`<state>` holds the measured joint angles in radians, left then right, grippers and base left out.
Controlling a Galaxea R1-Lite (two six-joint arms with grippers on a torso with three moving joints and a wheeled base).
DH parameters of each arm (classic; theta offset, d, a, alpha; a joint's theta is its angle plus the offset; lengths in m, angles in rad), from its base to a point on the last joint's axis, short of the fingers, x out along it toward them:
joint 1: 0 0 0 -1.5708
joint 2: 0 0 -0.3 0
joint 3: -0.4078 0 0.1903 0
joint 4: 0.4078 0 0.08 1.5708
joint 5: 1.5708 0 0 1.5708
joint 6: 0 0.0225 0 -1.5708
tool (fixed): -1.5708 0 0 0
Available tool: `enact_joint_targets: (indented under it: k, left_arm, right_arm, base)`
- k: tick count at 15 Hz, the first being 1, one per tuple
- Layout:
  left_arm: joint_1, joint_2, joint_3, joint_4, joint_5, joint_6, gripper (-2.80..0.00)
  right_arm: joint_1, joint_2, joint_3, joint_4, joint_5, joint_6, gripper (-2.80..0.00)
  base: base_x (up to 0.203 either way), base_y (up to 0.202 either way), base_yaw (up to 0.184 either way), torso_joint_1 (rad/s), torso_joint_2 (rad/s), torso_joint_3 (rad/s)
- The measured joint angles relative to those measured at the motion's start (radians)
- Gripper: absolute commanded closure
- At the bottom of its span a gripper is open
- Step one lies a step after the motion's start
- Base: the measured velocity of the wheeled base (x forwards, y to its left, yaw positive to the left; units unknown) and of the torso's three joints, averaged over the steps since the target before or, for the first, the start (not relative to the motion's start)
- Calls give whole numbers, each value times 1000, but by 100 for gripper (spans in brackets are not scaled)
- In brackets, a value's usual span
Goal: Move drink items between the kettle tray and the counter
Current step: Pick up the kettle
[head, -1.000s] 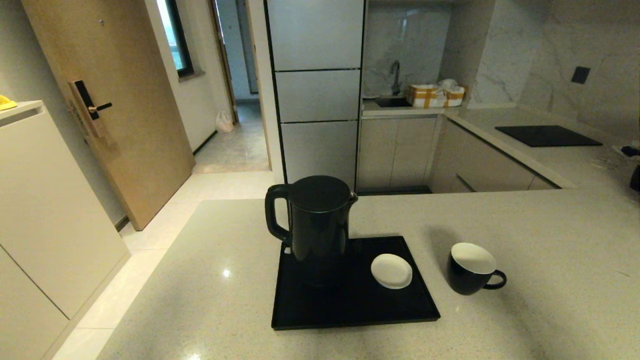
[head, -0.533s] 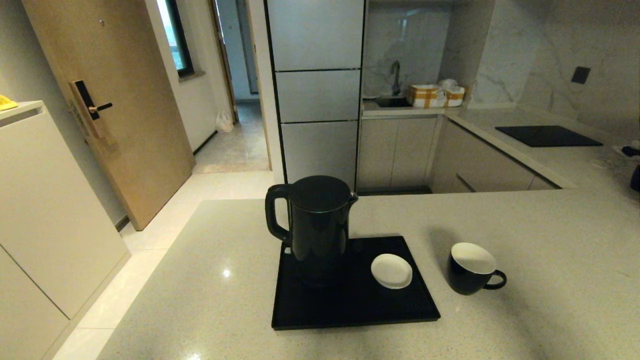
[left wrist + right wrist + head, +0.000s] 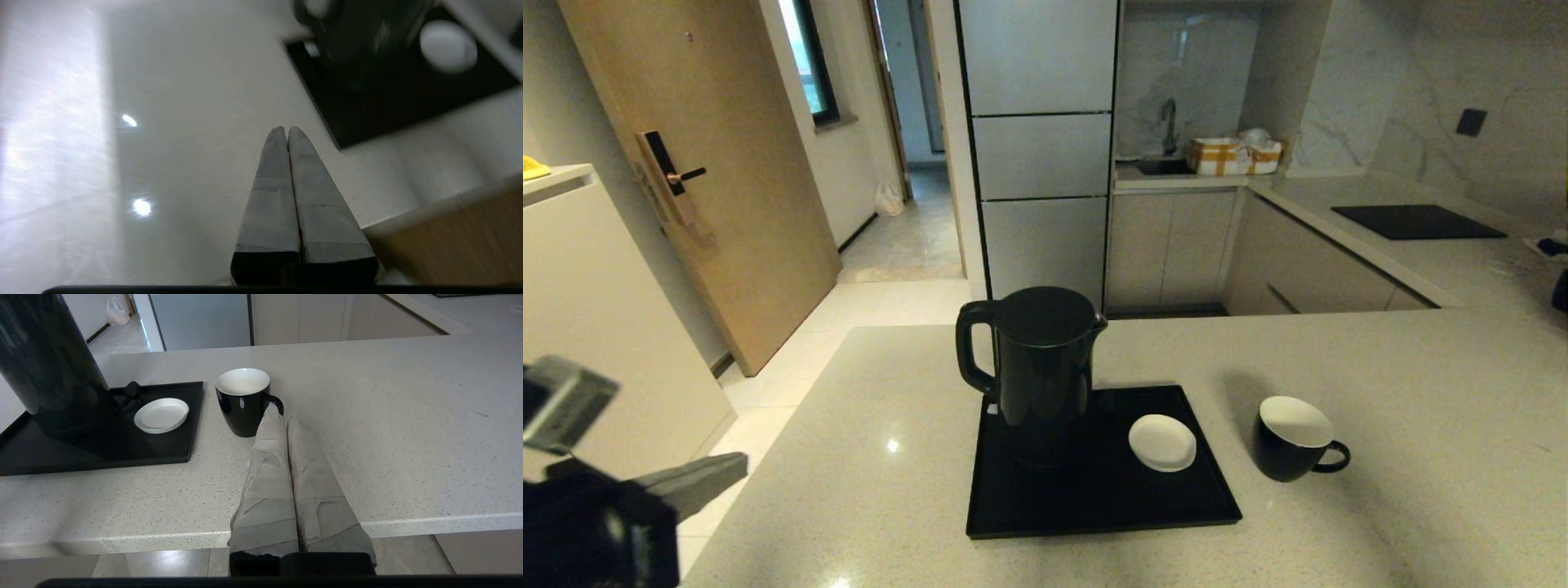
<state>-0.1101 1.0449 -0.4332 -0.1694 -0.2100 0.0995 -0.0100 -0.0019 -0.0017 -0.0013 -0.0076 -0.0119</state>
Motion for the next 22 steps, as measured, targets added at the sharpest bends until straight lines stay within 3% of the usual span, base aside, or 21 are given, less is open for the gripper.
enact_joint_targets:
  k: [4, 7, 9, 14, 19, 22]
  left_arm:
    - [-103, 466, 5, -381, 11, 8, -280]
    - [-193, 742, -69, -652, 110, 9, -280]
    - [-241, 860, -138, -761, 194, 7, -280]
    - [-284, 1024, -372, -766, 302, 12, -280]
    - [-305, 1100, -453, -762, 382, 18, -280]
    - [-308, 1118, -469, -763, 386, 22, -280]
  right_arm:
    - [-1, 0, 0, 0, 0, 0, 0]
    - [-1, 0, 0, 0, 0, 0, 0]
    - [-1, 0, 0, 0, 0, 0, 0]
    - [0, 0, 0, 0, 0, 0, 0]
    - [-1, 0, 0, 0, 0, 0, 0]
    - [-1, 1, 0, 0, 0, 0, 0]
  base:
    - [0, 0, 0, 0, 0, 0]
    - [0, 0, 0, 0, 0, 0]
    - [0, 0, 0, 0, 0, 0]
    - [0, 0, 0, 0, 0, 0]
    - [0, 0, 0, 0, 0, 0]
    - [0, 0, 0, 0, 0, 0]
